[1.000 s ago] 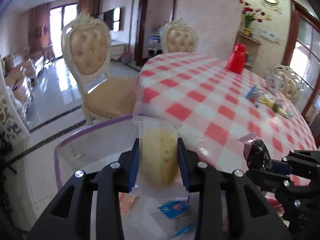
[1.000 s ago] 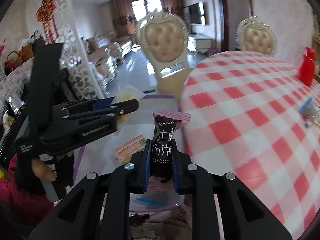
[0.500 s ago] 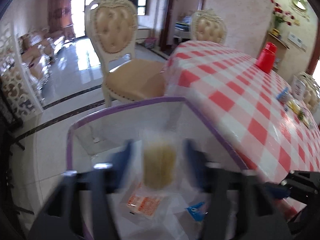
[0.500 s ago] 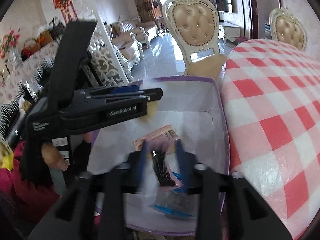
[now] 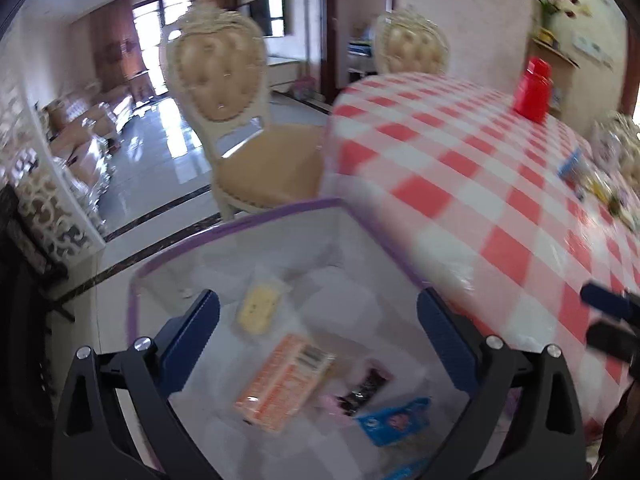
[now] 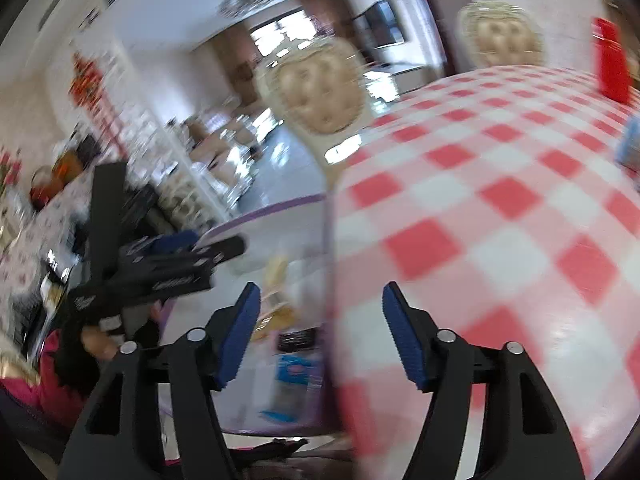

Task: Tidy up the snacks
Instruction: 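Grasp the small white drink bottle with the left tool, then grasp a wrapped cake pack with the right tool, then lift the bottle with left tool while right tool lifts the cake pack, then carry bottle and cake pack over the clear box and open both tools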

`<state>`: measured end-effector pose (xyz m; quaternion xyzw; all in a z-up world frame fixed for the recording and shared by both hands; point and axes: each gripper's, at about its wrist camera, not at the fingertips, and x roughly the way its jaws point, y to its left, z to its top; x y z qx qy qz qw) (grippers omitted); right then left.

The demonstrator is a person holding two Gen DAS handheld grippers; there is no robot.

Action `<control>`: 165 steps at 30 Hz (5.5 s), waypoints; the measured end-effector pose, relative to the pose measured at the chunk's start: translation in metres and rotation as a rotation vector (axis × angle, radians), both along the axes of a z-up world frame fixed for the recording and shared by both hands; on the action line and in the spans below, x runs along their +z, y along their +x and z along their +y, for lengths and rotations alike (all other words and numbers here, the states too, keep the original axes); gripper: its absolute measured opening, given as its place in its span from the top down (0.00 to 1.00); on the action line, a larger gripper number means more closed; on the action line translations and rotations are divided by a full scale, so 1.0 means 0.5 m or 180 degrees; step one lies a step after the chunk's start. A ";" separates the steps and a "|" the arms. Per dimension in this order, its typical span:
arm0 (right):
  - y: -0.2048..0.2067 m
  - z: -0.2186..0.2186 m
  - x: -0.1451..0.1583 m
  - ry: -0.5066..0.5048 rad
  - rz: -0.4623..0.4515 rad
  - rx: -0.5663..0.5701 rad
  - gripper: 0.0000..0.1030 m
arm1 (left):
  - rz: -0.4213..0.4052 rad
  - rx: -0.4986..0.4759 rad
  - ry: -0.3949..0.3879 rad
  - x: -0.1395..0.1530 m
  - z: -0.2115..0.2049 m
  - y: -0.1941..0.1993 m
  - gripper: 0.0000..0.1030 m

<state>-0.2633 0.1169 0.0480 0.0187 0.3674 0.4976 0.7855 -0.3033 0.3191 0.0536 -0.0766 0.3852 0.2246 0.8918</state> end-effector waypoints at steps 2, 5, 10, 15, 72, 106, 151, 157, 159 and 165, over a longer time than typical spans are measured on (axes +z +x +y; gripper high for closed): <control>0.029 -0.058 -0.002 0.0083 0.0054 -0.0219 0.31 | 0.0016 -0.0123 0.0015 0.005 -0.034 0.019 0.04; 0.067 -0.161 -0.006 0.0237 0.0109 -0.0608 0.22 | 0.0039 -0.0431 -0.0135 0.009 -0.095 0.056 0.04; 0.131 -0.351 -0.013 0.0263 0.0039 -0.1321 0.21 | 0.0080 -0.0902 -0.0226 0.006 -0.216 0.135 0.04; 0.190 -0.537 -0.033 0.0320 0.0130 -0.2053 0.20 | 0.0223 -0.1200 -0.0144 0.001 -0.327 0.225 0.04; 0.612 -0.854 -0.063 -0.0368 0.0335 -0.2735 0.17 | 0.0346 -0.2128 0.0237 -0.104 -0.651 0.788 0.79; 0.559 -0.663 -0.095 -0.1483 -0.0303 -0.1708 0.66 | 0.0323 -0.1916 -0.0021 -0.102 -0.614 0.783 0.80; -0.029 -0.463 -0.012 -0.0472 -0.0317 -0.1927 0.66 | -0.0016 -0.1826 -0.0146 -0.037 -0.453 0.132 0.80; -0.089 -0.411 0.008 -0.0584 -0.0494 -0.1813 0.66 | -0.0176 -0.1848 -0.0114 -0.021 -0.427 0.064 0.80; -0.103 -0.395 0.019 -0.0594 -0.0555 -0.1762 0.66 | -0.0231 -0.1831 -0.0096 -0.013 -0.414 0.045 0.80; -0.135 -0.319 0.040 -0.0650 -0.0710 -0.1498 0.66 | -0.0361 -0.1617 -0.0059 0.004 -0.332 0.002 0.80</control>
